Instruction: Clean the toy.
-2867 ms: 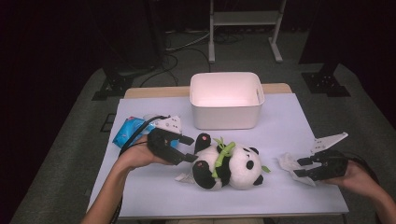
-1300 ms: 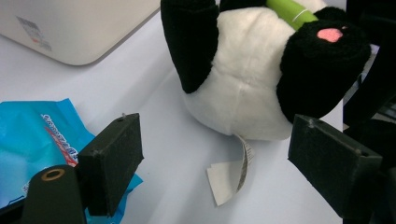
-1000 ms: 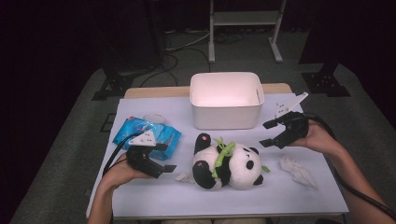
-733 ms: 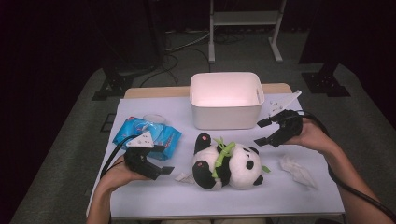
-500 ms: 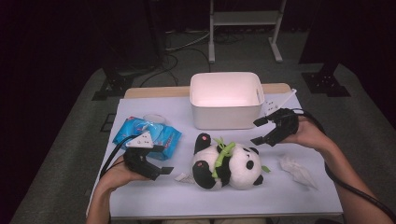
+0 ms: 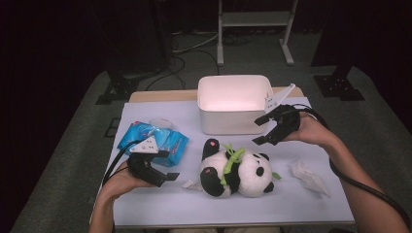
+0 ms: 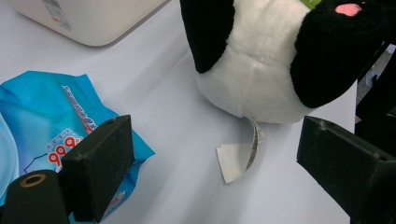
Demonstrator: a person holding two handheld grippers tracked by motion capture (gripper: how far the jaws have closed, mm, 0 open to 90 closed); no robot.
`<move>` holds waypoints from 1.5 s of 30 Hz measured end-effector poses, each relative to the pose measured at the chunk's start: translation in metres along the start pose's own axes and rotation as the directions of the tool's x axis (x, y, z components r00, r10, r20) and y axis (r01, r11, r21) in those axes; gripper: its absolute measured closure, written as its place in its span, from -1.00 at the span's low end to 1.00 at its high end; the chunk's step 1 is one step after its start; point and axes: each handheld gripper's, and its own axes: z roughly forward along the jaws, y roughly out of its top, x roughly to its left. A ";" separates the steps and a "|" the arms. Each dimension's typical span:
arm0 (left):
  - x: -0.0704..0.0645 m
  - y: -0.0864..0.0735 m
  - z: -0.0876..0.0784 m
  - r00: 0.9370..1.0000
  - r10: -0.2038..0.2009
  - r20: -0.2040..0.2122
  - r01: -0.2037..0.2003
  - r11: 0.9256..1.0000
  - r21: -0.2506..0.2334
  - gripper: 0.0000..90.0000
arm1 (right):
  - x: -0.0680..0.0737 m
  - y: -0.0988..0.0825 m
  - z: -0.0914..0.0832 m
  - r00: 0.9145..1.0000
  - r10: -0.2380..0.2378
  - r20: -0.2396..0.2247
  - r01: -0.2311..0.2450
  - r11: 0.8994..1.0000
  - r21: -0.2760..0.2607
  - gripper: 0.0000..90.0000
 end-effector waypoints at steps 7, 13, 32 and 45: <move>0.002 -0.002 0.002 1.000 -0.006 0.007 0.006 1.000 0.010 -0.77 | -0.006 0.016 0.003 1.000 -0.026 -0.010 0.026 1.000 0.012 -0.43; 0.003 -0.003 0.003 1.000 -0.009 0.007 0.009 1.000 0.014 -0.77 | -0.012 0.030 0.007 0.998 -0.054 -0.014 0.055 0.998 0.028 -0.36; 0.003 -0.004 0.004 1.000 -0.005 0.020 0.004 1.000 0.018 -0.77 | -0.029 0.055 0.017 0.997 -0.075 -0.013 0.075 0.996 0.051 -0.30; 0.005 -0.006 -0.001 1.000 -0.016 0.018 0.016 1.000 0.009 -0.77 | -0.041 0.069 0.023 0.995 -0.094 -0.014 0.095 0.994 0.047 -0.20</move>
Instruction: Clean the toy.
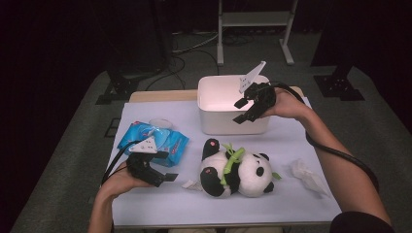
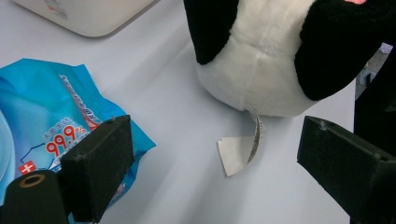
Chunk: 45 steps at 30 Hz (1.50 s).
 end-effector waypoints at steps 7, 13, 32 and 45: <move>0.001 -0.001 -0.004 1.000 -0.003 -0.008 0.003 1.000 -0.008 -0.77 | -0.006 0.005 0.007 1.000 0.000 0.006 0.000 1.000 0.007 -0.18; 0.002 -0.003 -0.006 1.000 -0.004 -0.013 0.004 1.000 -0.006 -0.77 | -0.011 0.008 0.011 1.000 -0.004 0.015 0.004 1.000 0.013 -0.14; 0.004 -0.005 -0.009 1.000 -0.007 -0.014 0.007 1.000 -0.008 -0.77 | -0.021 0.007 0.028 1.000 -0.009 0.025 0.008 0.998 0.056 0.00; 0.005 -0.006 -0.007 1.000 -0.015 -0.007 0.015 1.000 -0.005 -0.77 | -0.026 0.001 0.039 1.000 0.007 0.029 -0.010 0.997 0.074 0.19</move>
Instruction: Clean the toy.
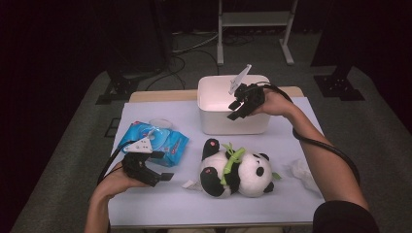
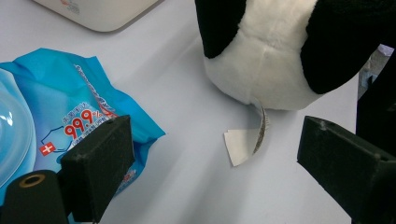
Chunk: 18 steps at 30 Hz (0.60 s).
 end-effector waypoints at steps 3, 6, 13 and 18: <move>0.000 -0.001 0.000 1.000 -0.003 0.003 0.003 1.000 -0.003 -0.77 | -0.001 -0.001 0.003 1.000 -0.006 -0.002 0.006 1.000 0.005 0.26; 0.001 -0.001 0.001 1.000 -0.004 0.001 0.004 1.000 0.004 -0.77 | -0.002 -0.001 0.005 1.000 -0.004 -0.005 0.004 1.000 0.007 0.35; 0.002 -0.002 0.001 1.000 -0.006 0.003 0.006 1.000 0.002 -0.77 | -0.003 -0.003 0.012 1.000 -0.001 -0.007 0.001 1.000 0.024 0.60; 0.002 -0.002 0.001 1.000 -0.008 0.004 0.008 1.000 0.003 -0.77 | -0.004 -0.004 0.013 1.000 0.000 -0.004 0.000 1.000 0.026 0.76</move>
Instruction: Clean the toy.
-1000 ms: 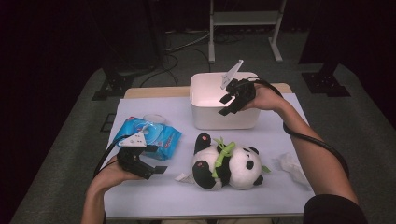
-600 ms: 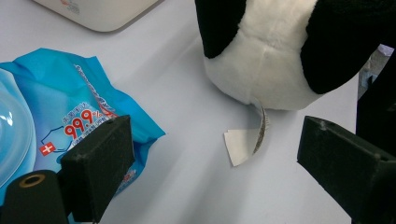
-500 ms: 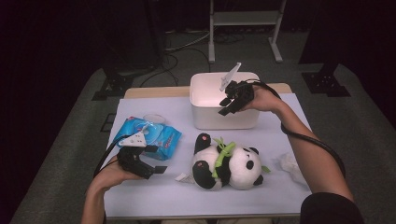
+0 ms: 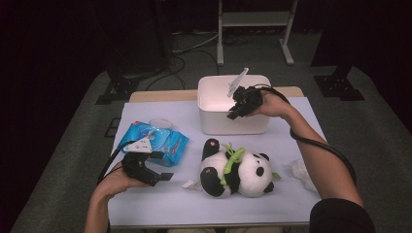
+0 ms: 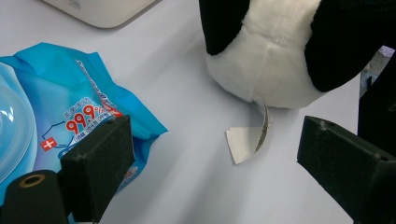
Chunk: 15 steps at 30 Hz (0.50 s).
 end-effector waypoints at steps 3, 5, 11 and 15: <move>0.000 0.000 0.000 1.000 -0.001 -0.001 0.001 1.000 0.001 -0.77 | -0.001 0.000 0.000 1.000 0.008 0.001 -0.008 1.000 -0.003 0.82; 0.000 0.000 0.000 1.000 -0.002 -0.001 0.002 1.000 0.000 -0.77 | -0.001 0.000 0.000 1.000 0.011 -0.004 -0.011 1.000 -0.003 0.83; 0.001 0.000 0.000 1.000 -0.001 -0.001 0.001 1.000 0.004 -0.77 | -0.002 -0.002 0.000 0.999 0.017 -0.030 -0.018 1.000 -0.013 0.86; 0.001 -0.001 0.001 1.000 -0.002 0.000 0.002 1.000 0.005 -0.77 | -0.001 -0.002 -0.001 0.999 0.016 -0.032 -0.016 1.000 -0.017 0.87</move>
